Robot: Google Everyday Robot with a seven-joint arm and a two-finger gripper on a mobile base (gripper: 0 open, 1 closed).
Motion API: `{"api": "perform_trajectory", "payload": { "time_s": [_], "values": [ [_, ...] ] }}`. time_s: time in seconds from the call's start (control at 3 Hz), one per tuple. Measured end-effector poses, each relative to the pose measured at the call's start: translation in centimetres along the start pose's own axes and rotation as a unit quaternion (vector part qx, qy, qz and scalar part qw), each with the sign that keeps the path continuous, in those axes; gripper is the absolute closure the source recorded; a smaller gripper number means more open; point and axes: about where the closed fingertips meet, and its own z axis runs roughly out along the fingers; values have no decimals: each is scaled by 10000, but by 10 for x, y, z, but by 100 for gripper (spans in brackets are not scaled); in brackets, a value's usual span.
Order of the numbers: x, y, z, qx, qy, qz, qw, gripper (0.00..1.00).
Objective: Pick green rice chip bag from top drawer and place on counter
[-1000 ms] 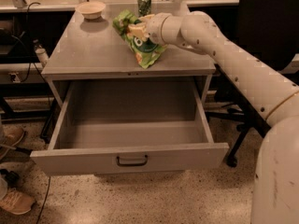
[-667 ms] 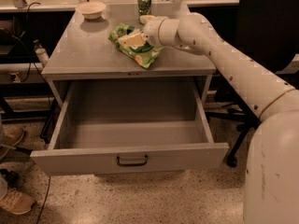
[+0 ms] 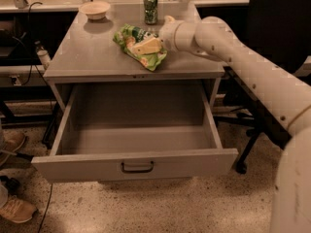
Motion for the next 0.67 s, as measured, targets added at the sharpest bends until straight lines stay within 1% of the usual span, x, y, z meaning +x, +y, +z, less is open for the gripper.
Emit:
{"api": "perform_trajectory", "payload": {
  "time_s": [0.33, 0.67],
  "values": [
    [10, -15, -50, 586, 75, 103, 9982, 0],
    [24, -28, -103, 1250, 70, 285, 9917, 0]
  ]
}}
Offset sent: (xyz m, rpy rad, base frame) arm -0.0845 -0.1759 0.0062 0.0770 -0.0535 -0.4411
